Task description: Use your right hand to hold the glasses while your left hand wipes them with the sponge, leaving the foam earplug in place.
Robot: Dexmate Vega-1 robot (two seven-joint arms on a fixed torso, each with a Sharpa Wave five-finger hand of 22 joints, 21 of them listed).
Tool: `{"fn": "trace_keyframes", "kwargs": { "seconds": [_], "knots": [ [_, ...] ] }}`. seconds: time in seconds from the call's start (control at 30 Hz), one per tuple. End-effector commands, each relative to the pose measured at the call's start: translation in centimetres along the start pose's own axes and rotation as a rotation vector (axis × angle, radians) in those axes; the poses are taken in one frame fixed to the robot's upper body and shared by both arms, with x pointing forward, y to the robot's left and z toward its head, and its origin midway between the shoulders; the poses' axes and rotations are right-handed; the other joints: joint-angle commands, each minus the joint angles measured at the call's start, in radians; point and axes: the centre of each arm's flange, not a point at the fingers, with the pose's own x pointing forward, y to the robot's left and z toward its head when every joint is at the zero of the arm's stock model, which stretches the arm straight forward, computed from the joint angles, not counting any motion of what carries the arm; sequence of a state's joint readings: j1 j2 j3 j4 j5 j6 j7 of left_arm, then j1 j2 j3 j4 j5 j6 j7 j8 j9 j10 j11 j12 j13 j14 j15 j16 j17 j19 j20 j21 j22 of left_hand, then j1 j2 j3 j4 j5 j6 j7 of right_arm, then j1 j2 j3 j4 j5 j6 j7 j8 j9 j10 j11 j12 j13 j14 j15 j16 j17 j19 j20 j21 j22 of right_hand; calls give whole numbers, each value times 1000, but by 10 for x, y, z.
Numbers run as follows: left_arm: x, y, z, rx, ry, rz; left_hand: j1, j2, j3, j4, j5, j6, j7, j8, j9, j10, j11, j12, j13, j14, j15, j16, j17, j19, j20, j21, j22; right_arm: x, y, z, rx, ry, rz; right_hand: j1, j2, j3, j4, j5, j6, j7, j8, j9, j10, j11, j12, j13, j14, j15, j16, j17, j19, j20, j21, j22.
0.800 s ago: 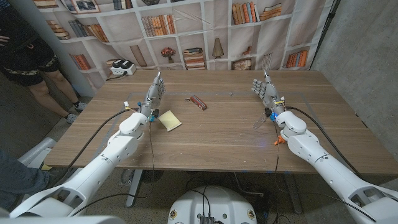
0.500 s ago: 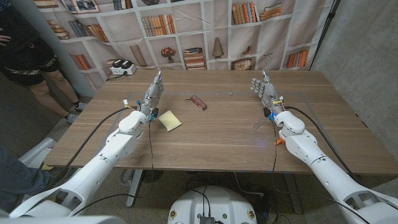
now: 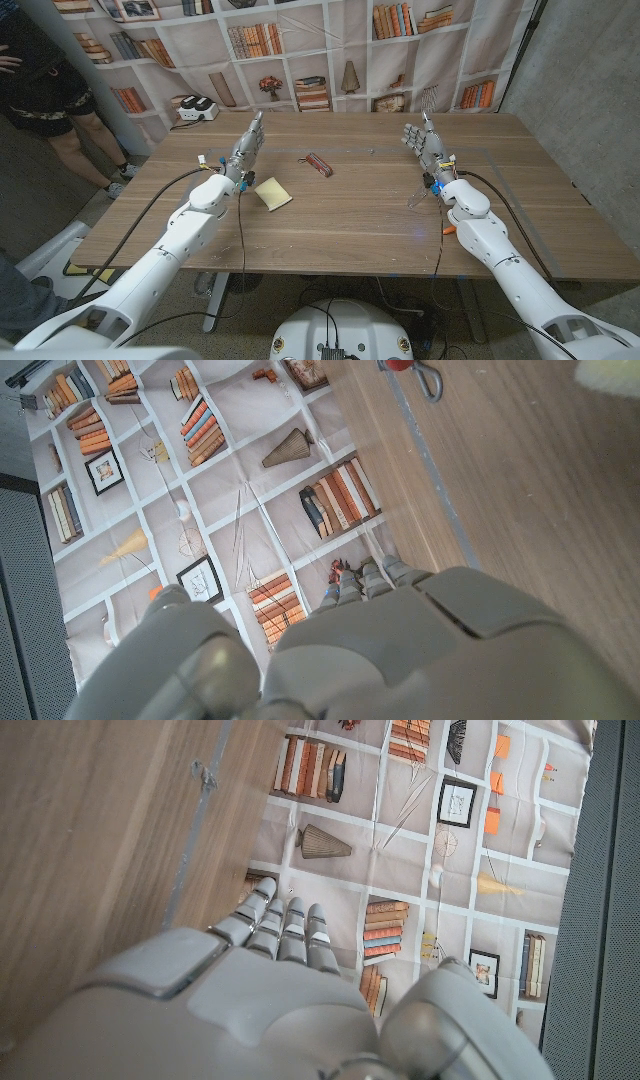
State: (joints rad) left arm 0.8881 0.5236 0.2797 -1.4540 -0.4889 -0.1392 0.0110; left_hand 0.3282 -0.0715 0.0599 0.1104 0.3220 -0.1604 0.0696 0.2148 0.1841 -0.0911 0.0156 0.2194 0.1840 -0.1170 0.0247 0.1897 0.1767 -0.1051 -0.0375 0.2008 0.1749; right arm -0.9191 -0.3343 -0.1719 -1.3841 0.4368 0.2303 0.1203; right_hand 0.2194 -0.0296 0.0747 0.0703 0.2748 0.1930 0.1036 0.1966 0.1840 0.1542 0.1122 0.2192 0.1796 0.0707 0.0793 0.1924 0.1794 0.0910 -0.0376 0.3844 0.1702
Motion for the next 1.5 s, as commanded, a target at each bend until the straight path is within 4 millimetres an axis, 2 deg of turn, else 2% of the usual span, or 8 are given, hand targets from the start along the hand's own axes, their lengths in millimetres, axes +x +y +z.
{"fn": "trace_keyframes", "kwargs": {
  "seconds": [0.03,0.27,0.6,0.7,0.9,1.1,1.27,1.5],
  "knots": [
    [0,-4,8,33,-21,-41,16,4,4,-5,6,8,-2,5,3,8,-5,5,2,8,-1,10,3,6,-1,6,2,2,2,11,-11,-37,13,13,2,2,1,0,9,-2,8,3,18,-1,10,1,10,0,7,2,6,-10,-2,4],
    [-11,-4,8,96,-18,-14,47,21,14,-18,7,33,-3,10,3,29,-10,9,2,28,-3,12,2,13,2,6,2,3,1,15,-18,-38,13,15,5,2,0,-1,12,-4,9,3,22,0,10,2,15,-3,8,3,9,-12,-4,5],
    [-31,8,18,266,-30,52,137,50,31,-57,-4,150,-17,29,2,144,-19,28,2,137,-27,25,2,96,-10,20,2,2,1,13,-14,-42,0,20,10,4,-2,-3,17,-10,9,3,29,1,11,2,19,-3,8,3,12,-11,-10,5],
    [-35,10,18,291,-45,68,167,56,31,-69,-13,216,-26,39,2,196,-35,33,3,190,-48,28,2,153,-16,31,3,1,3,13,-7,-41,-2,21,12,4,-3,-4,14,-10,7,3,33,-1,12,2,21,-5,8,3,13,-11,-11,5],
    [-38,13,21,308,-90,91,192,57,29,-80,-20,270,-35,44,2,250,-59,37,3,247,-68,33,2,203,-23,39,4,-4,5,16,-17,-46,-8,24,14,5,-5,-5,15,-12,6,3,37,-3,12,3,24,-8,8,3,14,-10,-15,5],
    [-41,12,24,356,-139,112,205,55,27,-86,-23,303,-41,48,2,280,-62,39,3,272,-72,33,3,228,-25,42,4,-7,7,18,-19,-52,-20,26,16,5,-6,-6,17,-13,7,4,42,-5,14,3,28,-10,8,3,16,-10,-17,5],
    [-44,11,21,391,-194,138,227,53,19,-95,-24,374,-60,54,3,358,-82,46,4,350,-91,40,4,316,-25,62,6,-8,10,16,-16,-48,-23,28,17,5,-7,-7,17,-14,6,4,44,-5,13,3,30,-12,8,3,18,-11,-19,6],
    [-53,9,25,491,-219,177,242,48,16,-102,-23,414,-70,59,3,399,-89,49,4,385,-95,42,4,347,-21,67,7,-10,11,19,-27,-41,-21,28,17,4,-8,-8,16,-15,5,4,46,-4,13,4,32,-11,7,3,19,-11,-22,6]
  ]
}}
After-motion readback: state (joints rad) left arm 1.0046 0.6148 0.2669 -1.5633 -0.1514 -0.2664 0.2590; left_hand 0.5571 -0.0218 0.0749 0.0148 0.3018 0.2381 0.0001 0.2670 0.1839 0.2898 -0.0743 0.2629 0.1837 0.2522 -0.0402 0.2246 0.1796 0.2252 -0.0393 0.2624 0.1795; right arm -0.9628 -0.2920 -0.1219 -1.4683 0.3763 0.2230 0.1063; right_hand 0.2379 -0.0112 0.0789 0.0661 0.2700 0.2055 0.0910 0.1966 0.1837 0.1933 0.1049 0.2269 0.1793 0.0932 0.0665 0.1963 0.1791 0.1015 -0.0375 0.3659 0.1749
